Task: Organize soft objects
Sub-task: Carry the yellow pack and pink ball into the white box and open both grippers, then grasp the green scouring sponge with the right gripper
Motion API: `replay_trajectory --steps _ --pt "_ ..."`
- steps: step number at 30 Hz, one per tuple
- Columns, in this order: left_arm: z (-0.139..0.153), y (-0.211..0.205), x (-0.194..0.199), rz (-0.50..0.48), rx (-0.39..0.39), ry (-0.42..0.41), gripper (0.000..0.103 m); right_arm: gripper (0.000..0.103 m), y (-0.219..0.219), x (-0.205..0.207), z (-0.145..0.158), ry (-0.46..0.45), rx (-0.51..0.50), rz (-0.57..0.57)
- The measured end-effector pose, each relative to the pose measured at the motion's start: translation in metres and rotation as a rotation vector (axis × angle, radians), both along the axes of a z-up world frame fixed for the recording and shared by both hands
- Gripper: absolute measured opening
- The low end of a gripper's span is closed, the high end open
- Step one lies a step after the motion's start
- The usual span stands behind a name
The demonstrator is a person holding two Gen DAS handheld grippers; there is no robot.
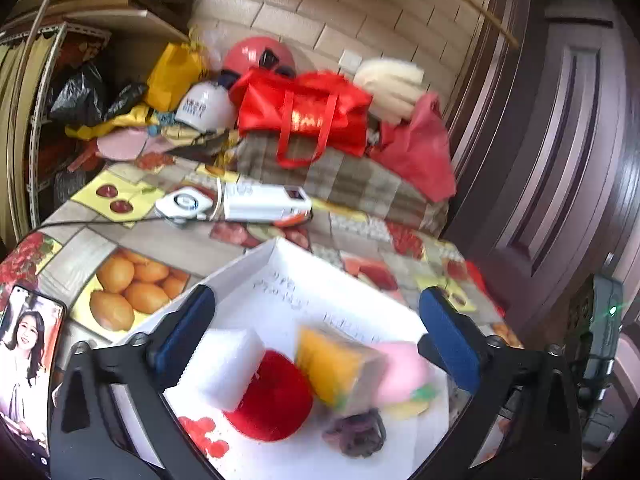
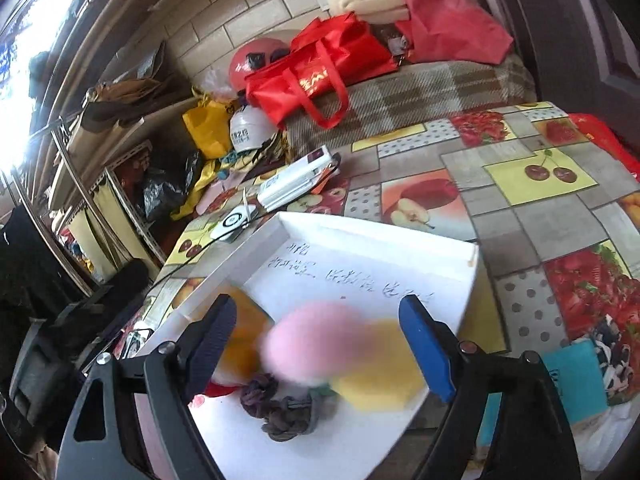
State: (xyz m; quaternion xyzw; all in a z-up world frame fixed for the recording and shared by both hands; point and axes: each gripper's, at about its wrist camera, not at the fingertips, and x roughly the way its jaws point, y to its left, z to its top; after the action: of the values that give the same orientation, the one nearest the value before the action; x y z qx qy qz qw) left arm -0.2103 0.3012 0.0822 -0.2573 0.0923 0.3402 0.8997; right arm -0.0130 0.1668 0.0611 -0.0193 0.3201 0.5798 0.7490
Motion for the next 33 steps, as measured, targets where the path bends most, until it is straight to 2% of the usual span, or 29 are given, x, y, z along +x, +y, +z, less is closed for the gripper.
replay_trajectory --steps 6,10,13,16,19,22,24,27,30,33 --pt "0.011 -0.009 -0.010 0.016 0.071 -0.057 0.103 0.084 -0.029 -0.003 0.019 -0.033 0.101 -0.032" --pt "0.015 -0.015 -0.009 -0.006 0.095 -0.065 0.103 0.084 -0.063 -0.008 0.042 -0.119 0.196 -0.041" --pt "0.017 -0.020 -0.009 -0.012 0.111 -0.062 0.103 0.085 -0.090 -0.011 0.053 -0.196 0.204 -0.001" --pt "0.018 -0.024 -0.008 -0.029 0.117 -0.076 0.103 0.090 -0.112 -0.014 0.049 -0.238 0.158 0.100" --pt "0.019 -0.030 -0.005 -0.057 0.125 -0.086 0.103 0.091 -0.134 -0.024 0.031 -0.301 0.061 0.181" --pt "0.019 -0.036 0.002 -0.111 0.136 -0.073 0.103 0.091 -0.141 -0.026 0.009 -0.389 -0.042 0.156" --pt "0.018 -0.043 0.010 -0.148 0.151 -0.050 0.103 0.091 -0.143 -0.019 0.000 -0.364 -0.079 0.164" --pt "0.017 -0.052 0.020 -0.170 0.176 -0.020 0.103 0.091 -0.138 -0.019 -0.015 -0.245 -0.127 0.276" --pt "0.015 -0.054 0.023 -0.180 0.170 -0.010 0.103 0.090 -0.125 -0.036 -0.033 -0.222 -0.205 0.372" --pt "0.014 -0.051 0.022 -0.172 0.155 -0.017 0.103 0.090 -0.102 -0.038 -0.049 -0.223 -0.305 0.352"
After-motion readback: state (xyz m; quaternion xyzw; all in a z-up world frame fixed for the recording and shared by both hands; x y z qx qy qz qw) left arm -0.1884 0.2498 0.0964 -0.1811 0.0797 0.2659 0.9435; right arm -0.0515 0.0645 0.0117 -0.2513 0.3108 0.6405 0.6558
